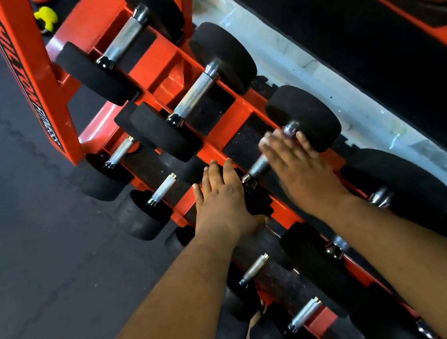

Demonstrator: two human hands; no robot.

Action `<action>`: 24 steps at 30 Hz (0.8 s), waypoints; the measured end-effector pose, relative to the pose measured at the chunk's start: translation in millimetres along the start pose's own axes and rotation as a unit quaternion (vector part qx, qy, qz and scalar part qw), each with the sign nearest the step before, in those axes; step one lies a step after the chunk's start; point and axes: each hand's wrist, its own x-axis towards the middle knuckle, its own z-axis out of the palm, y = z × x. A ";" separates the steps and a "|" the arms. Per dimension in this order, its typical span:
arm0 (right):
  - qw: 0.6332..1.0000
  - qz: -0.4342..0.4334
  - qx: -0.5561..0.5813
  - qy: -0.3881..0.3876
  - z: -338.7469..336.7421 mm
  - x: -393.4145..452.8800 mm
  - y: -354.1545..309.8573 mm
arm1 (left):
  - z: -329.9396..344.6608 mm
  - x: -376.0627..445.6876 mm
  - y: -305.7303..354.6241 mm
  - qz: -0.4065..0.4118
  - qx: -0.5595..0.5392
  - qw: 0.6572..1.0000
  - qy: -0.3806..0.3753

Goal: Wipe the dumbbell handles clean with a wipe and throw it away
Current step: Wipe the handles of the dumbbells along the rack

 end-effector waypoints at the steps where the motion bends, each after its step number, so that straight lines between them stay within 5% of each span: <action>1: 0.999 0.044 0.015 0.000 0.6 0.1 -3.6 | 0.4 -0.2 -0.3 0.000 -0.001 1.000 0.002; 5: 0.999 -0.049 -0.017 0.007 13.1 -14.0 -24.0 | 1.6 -0.2 -1.4 0.004 -0.005 1.000 0.010; 10: 0.998 0.057 0.003 -0.008 2.3 -3.6 -8.2 | 1.4 0.4 -1.6 0.007 -0.002 1.000 0.006; 14: 0.997 -0.068 -0.030 -0.012 5.8 -2.8 -10.9 | 2.1 0.7 -1.1 0.005 -0.001 1.000 0.008; 19: 1.000 -0.016 -0.007 -0.020 -2.3 11.0 -4.1 | 2.8 1.0 -1.5 0.004 0.000 1.000 0.006; 24: 0.983 -0.158 0.096 0.015 -2.0 8.9 -23.5 | 4.5 2.7 -2.5 0.004 -0.005 1.000 0.015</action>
